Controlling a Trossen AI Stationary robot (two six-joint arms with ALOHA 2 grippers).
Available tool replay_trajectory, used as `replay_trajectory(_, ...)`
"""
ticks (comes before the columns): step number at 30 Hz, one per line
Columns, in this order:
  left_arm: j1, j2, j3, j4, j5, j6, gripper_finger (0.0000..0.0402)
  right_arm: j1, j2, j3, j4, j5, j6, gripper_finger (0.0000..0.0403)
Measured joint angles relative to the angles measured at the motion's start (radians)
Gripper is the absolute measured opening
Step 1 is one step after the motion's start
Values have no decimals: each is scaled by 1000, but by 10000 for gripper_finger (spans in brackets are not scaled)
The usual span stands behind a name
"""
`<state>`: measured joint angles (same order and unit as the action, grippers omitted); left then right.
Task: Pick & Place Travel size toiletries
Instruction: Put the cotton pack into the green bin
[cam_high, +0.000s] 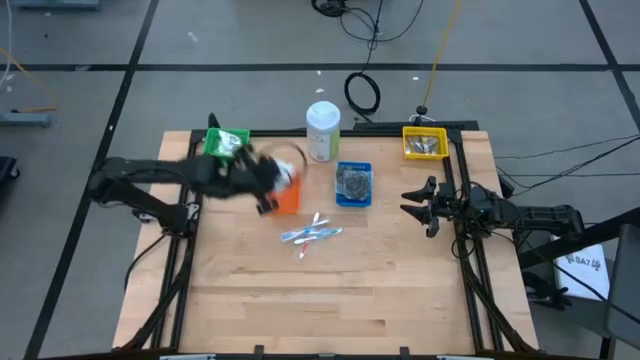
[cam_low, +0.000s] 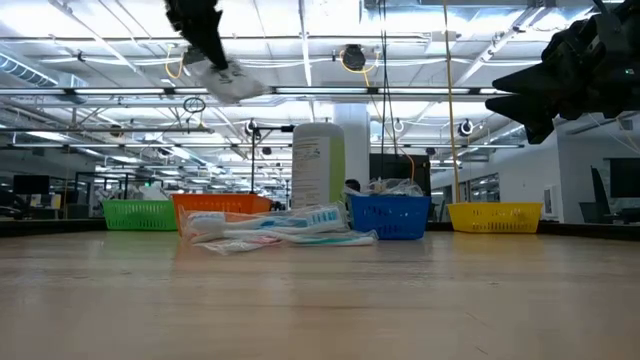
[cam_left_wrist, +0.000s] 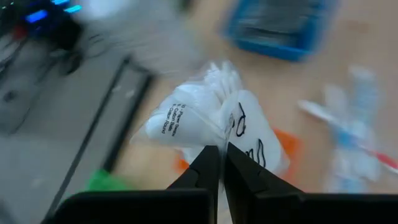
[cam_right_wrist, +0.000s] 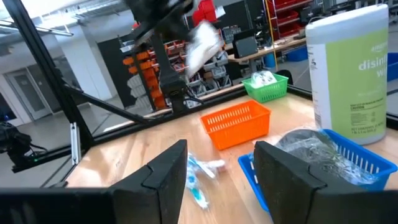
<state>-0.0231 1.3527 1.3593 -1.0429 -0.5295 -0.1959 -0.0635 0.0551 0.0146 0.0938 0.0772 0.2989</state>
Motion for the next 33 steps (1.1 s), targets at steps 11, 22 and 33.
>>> replay_trajectory(11,600,-217,-157,6,-23,-105,3,0,1,0,0,0,0,175)
replay_trajectory(22,884,-172,-432,330,-16,-155,8,0,0,0,0,0,0,177)
replay_trajectory(33,903,40,-449,376,28,-196,2,0,1,0,1,0,0,177)
